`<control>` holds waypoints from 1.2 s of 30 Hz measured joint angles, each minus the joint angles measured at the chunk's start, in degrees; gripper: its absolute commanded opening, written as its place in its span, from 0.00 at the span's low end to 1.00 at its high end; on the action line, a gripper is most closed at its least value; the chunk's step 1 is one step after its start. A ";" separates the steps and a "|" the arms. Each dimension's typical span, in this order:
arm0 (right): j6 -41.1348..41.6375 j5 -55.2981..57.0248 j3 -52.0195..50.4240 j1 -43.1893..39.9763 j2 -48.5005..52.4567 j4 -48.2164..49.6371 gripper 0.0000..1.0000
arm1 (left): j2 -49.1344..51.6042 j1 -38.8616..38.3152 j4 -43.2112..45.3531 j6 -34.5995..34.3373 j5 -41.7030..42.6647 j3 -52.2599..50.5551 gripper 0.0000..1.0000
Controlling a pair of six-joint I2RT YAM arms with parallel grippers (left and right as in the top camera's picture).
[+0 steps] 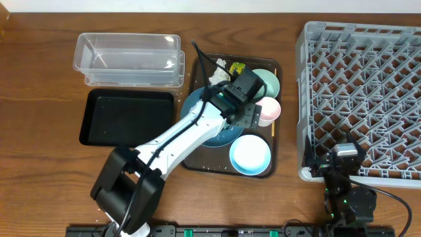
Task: Sort waste into correct bins and load items into the dishwasher rack
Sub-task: 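Move the left gripper over the brown tray toward the blue plate rim, then grasp the blue rice plate rim with the left gripper and lift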
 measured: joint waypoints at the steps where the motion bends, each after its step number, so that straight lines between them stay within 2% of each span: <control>1: 0.00 0.00 0.00 0.02 0.00 0.00 0.99 | 0.09 -0.24 -0.02 -0.02 0.04 0.00 0.89; 11: 0.00 0.00 0.00 0.00 0.00 0.00 0.99 | 3.02 -0.48 -0.22 -0.04 -0.20 0.00 0.82; 23: 0.00 0.00 0.00 0.00 0.00 -0.02 0.99 | 3.02 -0.48 1.31 -0.02 -1.16 -3.26 0.82; 28: 0.00 0.00 0.00 0.02 0.00 0.00 0.99 | 3.02 -0.48 1.95 -0.04 -1.16 -4.66 0.77; 36: 0.00 0.00 0.00 0.00 0.00 -0.02 0.99 | 3.10 -0.48 3.58 -0.02 -1.20 -4.66 0.77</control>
